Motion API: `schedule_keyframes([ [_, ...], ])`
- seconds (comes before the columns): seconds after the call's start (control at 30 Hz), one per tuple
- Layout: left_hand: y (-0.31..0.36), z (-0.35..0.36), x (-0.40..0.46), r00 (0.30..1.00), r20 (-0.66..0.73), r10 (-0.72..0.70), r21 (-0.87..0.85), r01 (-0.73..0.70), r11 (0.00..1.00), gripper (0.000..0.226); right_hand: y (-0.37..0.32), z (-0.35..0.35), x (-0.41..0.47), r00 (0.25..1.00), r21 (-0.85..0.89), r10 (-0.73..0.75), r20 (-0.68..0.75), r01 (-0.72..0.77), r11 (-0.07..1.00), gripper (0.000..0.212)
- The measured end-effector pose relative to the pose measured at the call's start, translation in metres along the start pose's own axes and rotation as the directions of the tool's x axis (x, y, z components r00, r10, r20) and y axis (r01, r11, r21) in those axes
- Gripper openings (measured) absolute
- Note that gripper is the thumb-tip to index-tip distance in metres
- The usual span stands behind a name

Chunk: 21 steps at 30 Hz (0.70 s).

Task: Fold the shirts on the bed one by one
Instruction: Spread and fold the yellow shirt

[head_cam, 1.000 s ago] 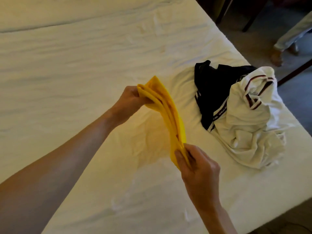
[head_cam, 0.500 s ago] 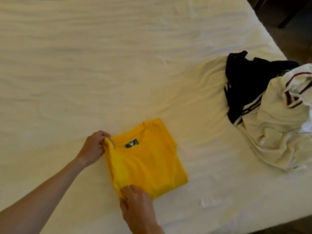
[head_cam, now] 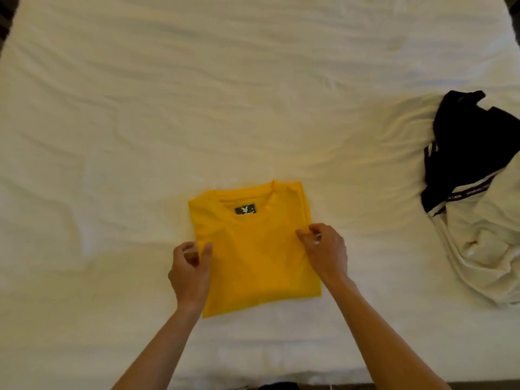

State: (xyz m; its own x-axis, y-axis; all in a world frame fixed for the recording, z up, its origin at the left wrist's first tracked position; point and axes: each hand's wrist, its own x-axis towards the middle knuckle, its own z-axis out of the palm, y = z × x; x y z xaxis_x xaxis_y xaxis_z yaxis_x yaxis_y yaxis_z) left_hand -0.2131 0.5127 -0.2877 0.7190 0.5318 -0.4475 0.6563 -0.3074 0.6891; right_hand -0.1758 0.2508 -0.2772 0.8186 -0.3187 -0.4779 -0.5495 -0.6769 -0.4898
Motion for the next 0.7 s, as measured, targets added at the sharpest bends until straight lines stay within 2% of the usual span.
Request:
schedule_keyframes([
  [0.1,0.003,0.001,0.003,0.998,-0.006,0.063,0.038,-0.063,0.997,0.024,-0.007,-0.003,0.018,0.998,-0.122,-0.054,-0.041,0.048,0.991,0.027],
  [0.17,0.004,-0.002,0.006,0.994,-0.029,0.102,0.046,-0.1,0.994,0.022,-0.007,-0.007,0.025,0.992,-0.016,-0.094,-0.078,0.093,0.995,0.023],
  [0.27,0.002,-0.004,0.008,0.996,-0.036,0.084,0.062,-0.082,0.995,0.023,-0.007,-0.007,0.028,0.998,0.144,0.004,-0.058,0.005,0.99,0.031],
  [0.37,-0.004,-0.005,0.005,1.0,0.029,-0.009,0.027,0.008,1.0,0.028,-0.007,0.001,0.02,0.997,0.198,0.077,0.0,-0.075,0.977,0.035],
  [0.47,-0.008,-0.007,-0.002,0.996,0.063,-0.059,0.019,0.057,0.998,0.043,-0.003,0.003,0.012,0.997,0.203,0.081,0.015,-0.082,0.976,0.045],
  [0.53,-0.013,-0.01,-0.01,0.996,0.082,-0.045,0.063,0.039,0.997,0.044,0.003,0.003,0.006,0.994,0.16,0.093,0.05,-0.099,0.982,0.052],
  [0.6,-0.016,-0.013,-0.021,0.997,0.077,0.002,0.087,-0.009,0.996,0.034,0.012,0.001,-0.003,0.988,0.144,0.13,0.088,-0.141,0.979,0.058],
  [0.7,-0.022,-0.017,-0.039,0.997,0.043,0.069,0.085,-0.072,0.994,0.026,0.028,0.0,-0.019,0.977,0.173,0.145,0.156,-0.172,0.97,0.057],
])
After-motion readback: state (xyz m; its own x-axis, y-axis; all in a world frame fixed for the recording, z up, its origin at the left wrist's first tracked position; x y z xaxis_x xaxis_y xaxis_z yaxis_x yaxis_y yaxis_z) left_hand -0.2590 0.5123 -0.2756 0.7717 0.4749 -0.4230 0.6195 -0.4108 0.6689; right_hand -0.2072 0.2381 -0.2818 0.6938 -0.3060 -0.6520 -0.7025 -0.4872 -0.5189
